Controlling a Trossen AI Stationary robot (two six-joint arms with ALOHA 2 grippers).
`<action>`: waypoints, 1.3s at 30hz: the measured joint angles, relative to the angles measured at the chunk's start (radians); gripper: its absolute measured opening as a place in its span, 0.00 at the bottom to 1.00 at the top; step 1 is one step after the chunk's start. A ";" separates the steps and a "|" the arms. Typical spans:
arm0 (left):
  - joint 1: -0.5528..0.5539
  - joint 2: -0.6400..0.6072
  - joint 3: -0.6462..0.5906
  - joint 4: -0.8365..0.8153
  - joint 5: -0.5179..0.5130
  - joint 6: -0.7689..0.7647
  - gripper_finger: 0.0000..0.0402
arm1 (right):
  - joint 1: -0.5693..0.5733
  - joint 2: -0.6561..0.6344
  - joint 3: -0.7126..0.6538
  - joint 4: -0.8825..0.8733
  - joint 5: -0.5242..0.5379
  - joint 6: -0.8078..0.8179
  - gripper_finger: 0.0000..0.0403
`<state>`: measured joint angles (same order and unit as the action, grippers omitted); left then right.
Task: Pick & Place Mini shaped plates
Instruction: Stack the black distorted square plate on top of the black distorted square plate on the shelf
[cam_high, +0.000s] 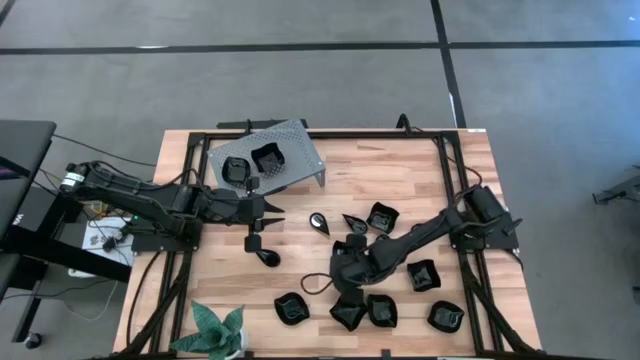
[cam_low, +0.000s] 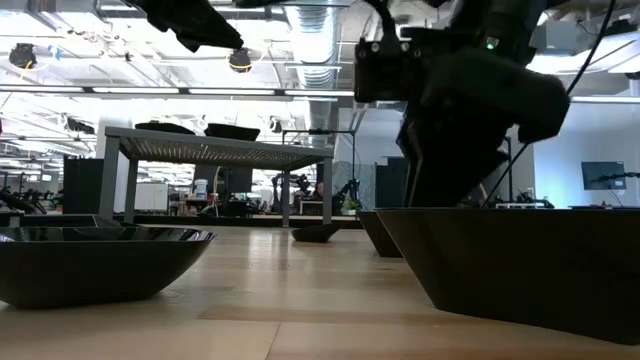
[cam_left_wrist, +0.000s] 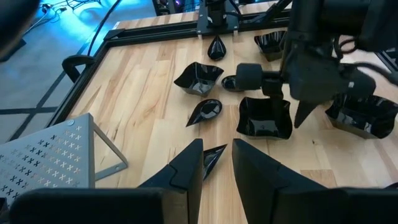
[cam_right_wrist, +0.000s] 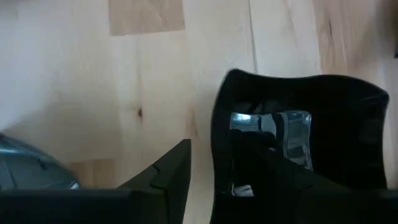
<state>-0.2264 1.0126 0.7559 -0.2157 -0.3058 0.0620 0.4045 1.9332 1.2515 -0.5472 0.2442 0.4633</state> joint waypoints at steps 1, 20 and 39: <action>0.000 0.000 0.000 0.001 0.000 0.000 0.22 | -0.002 0.003 0.000 -0.003 0.003 0.000 0.33; -0.053 -0.026 0.000 0.008 0.000 -0.053 0.22 | -0.058 -0.204 0.089 -0.036 0.138 -0.440 0.01; -0.173 -0.102 0.000 0.008 0.000 -0.202 0.22 | -0.044 0.025 0.133 -0.177 -0.111 -0.276 0.36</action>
<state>-0.3993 0.9108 0.7555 -0.2076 -0.3061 -0.1398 0.3602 1.9582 1.3850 -0.7239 0.1336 0.1873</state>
